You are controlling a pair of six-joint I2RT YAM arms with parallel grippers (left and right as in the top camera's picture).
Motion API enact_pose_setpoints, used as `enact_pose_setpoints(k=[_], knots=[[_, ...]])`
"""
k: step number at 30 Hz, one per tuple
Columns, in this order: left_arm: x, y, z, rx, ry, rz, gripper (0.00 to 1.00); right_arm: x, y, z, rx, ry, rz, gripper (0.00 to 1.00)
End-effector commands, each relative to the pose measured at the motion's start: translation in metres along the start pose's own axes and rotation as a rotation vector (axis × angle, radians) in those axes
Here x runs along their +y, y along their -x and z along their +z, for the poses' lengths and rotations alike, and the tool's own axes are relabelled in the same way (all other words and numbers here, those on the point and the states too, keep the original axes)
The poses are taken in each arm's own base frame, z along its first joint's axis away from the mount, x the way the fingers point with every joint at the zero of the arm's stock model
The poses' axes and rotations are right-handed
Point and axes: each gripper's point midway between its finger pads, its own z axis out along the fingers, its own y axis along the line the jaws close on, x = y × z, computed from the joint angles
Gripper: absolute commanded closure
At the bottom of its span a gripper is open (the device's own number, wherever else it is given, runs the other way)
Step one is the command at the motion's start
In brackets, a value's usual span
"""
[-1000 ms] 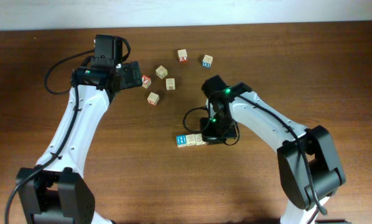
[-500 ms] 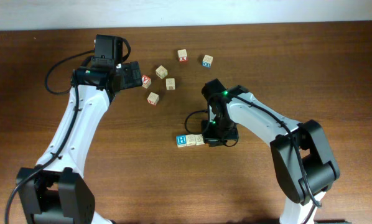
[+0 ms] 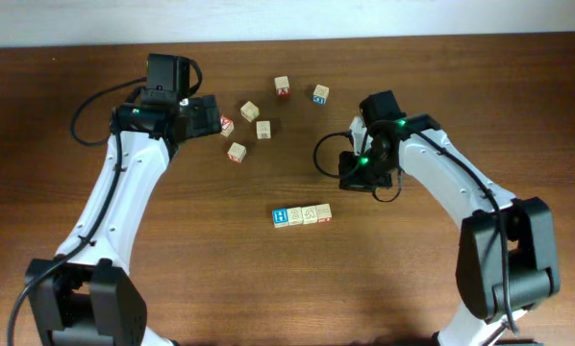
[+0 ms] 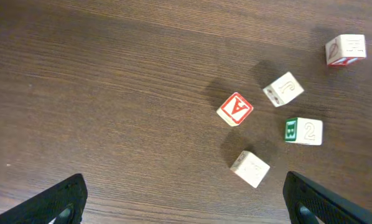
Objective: Rotate 4 blocks
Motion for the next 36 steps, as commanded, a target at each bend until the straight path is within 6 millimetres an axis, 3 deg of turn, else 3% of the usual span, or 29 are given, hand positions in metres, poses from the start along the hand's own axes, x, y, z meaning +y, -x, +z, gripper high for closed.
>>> enact_pose_setpoints(k=[1,2,3,4,7,8,12,15,22,29,36], knots=[[-0.055,-0.016,-0.014,0.105,-0.328,-0.011,0.01,0.008,-0.011,0.022,0.073,0.092,0.001,0.96],[-0.069,-0.02,-0.02,0.132,-0.416,-0.011,0.01,0.005,-0.013,0.026,0.072,0.091,0.0,0.96],[-0.074,-0.028,-0.022,0.163,-0.45,-0.017,0.46,0.002,-0.015,0.03,0.072,0.088,0.001,0.95],[-0.075,-0.049,-0.015,0.244,-0.426,-0.106,1.0,-0.002,-0.018,0.036,0.07,0.084,0.001,0.95],[-0.095,-0.127,0.011,0.44,-0.369,-0.151,1.0,-0.002,-0.019,0.037,0.069,0.085,0.001,0.95],[-0.103,-0.174,0.022,0.513,-0.349,-0.151,1.0,-0.002,-0.018,0.037,0.066,0.085,-0.001,0.95],[-0.101,-0.218,0.039,0.646,-0.339,-0.124,1.0,-0.002,-0.018,0.037,0.067,0.086,-0.001,0.95],[-0.11,-0.225,0.044,0.674,-0.403,-0.088,1.0,-0.002,-0.018,0.037,0.067,0.086,-0.001,0.95],[-0.121,-0.238,0.03,0.73,-0.481,-0.017,1.0,-0.002,-0.018,0.037,0.067,0.086,-0.001,0.95],[-0.126,-0.241,0.029,0.719,-0.501,0.028,1.0,-0.011,-0.033,0.041,0.119,0.05,0.089,0.95],[-0.136,-0.236,0.028,0.682,-0.571,0.098,1.0,-0.002,-0.041,0.045,0.146,0.056,0.078,0.95]])
